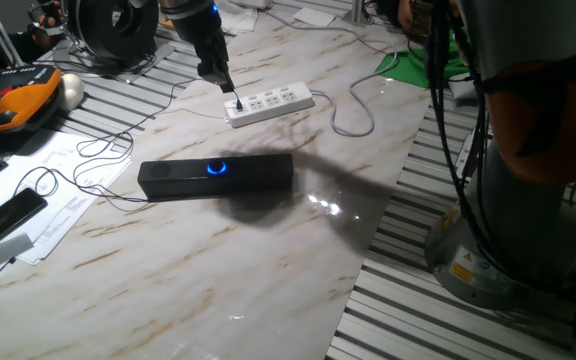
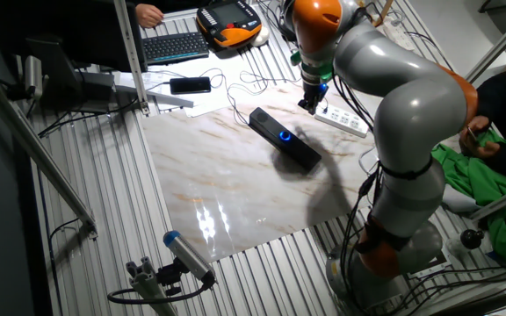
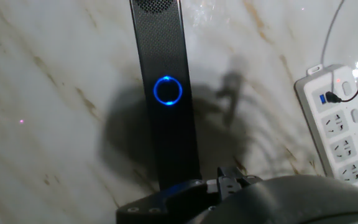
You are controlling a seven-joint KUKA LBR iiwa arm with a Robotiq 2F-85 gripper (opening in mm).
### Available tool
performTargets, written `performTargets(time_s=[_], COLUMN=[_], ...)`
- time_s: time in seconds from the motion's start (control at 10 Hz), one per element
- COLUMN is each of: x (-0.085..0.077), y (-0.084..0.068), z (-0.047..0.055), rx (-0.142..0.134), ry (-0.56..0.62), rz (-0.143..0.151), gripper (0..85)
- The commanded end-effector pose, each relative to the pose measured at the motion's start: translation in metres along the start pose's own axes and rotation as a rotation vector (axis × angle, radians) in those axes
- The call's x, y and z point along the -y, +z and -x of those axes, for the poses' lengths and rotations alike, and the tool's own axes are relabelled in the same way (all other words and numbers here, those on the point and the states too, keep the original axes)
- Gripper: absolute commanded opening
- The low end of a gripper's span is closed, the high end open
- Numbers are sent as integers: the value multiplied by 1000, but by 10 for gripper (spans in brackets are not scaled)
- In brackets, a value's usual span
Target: Turn the knob to increase the volume of the speaker
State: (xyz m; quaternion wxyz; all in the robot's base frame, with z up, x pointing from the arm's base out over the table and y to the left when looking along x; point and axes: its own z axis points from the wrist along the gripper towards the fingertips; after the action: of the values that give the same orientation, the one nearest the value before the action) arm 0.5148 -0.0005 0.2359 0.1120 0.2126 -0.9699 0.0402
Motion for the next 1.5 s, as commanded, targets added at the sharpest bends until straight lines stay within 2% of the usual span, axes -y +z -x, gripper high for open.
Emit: performTargets(time_s=[0.0,0.3,0.4,0.5,0.7,0.9,1.1,1.2,1.3,1.4], x=[0,0,0,0,0,0,0,0,0,0], y=[0,0,0,0,0,0,0,0,0,0], z=[0,0,0,0,0,0,0,0,0,0], rx=[0,17,48,91,89,118,133,126,119,109], ry=[0,32,42,61,69,113,164,182,192,197], rz=[-3,-4,22,72,85,109,65,46,36,41], gripper=[0,0,0,0,0,0,0,0,0,0])
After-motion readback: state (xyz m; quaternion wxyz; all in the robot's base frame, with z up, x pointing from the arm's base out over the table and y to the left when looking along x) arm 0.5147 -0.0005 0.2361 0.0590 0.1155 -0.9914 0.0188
